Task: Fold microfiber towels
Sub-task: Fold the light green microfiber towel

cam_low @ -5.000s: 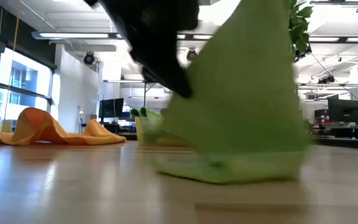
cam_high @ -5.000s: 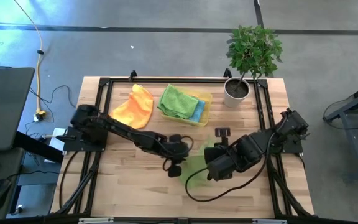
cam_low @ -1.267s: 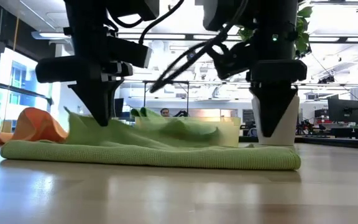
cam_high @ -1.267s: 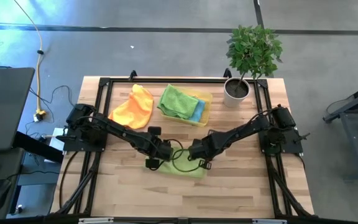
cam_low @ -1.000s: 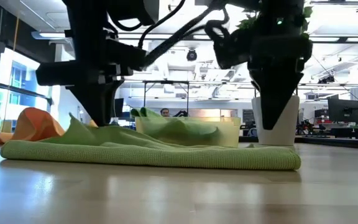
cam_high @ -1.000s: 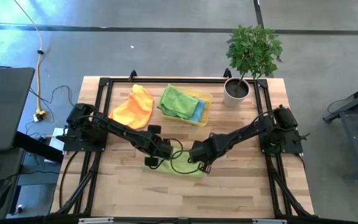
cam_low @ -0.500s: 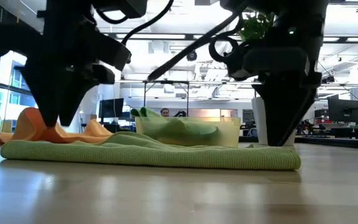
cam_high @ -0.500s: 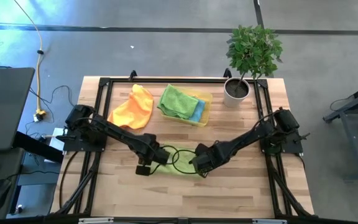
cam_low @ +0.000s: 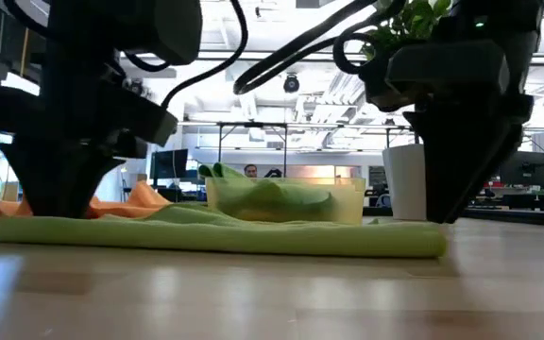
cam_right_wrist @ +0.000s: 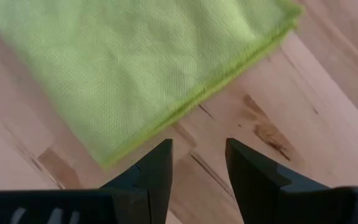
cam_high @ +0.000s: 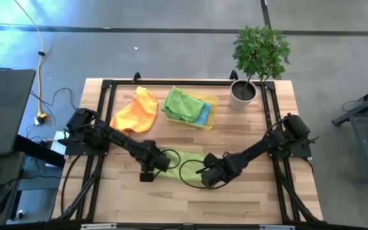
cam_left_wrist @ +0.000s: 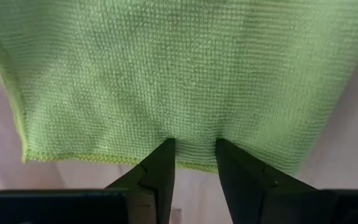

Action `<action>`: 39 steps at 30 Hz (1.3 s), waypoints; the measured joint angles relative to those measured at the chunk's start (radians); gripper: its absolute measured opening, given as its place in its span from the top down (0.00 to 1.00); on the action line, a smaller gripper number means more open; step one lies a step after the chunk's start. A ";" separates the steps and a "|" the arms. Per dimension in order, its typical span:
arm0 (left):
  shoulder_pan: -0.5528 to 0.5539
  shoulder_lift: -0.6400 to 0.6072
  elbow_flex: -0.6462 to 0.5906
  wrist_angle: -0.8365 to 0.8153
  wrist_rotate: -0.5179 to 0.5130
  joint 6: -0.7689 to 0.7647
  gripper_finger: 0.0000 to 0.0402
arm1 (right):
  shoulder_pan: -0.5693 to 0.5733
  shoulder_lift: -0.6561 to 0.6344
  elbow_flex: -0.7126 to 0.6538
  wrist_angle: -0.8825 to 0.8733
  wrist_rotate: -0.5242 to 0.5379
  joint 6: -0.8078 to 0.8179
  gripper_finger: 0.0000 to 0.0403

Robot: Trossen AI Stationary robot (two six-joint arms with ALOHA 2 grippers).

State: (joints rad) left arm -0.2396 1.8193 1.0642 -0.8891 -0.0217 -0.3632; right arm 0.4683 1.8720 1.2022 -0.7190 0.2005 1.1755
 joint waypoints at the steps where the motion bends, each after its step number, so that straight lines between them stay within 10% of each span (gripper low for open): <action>1: -0.006 0.000 -0.001 -0.001 0.008 -0.012 0.74 | 0.002 0.000 0.000 -0.003 0.001 0.005 0.65; 14: -0.153 0.000 0.004 0.197 0.119 -0.235 0.74 | 0.004 -0.070 -0.001 -0.093 0.080 0.054 0.65; 39: -0.211 0.001 0.233 -0.104 0.078 -0.298 0.74 | -0.064 -0.084 -0.159 0.282 0.052 0.294 0.49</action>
State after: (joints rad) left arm -0.4508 1.8198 1.2972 -0.9928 0.0559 -0.6614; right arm 0.4048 1.7878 1.0434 -0.4372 0.2527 1.4692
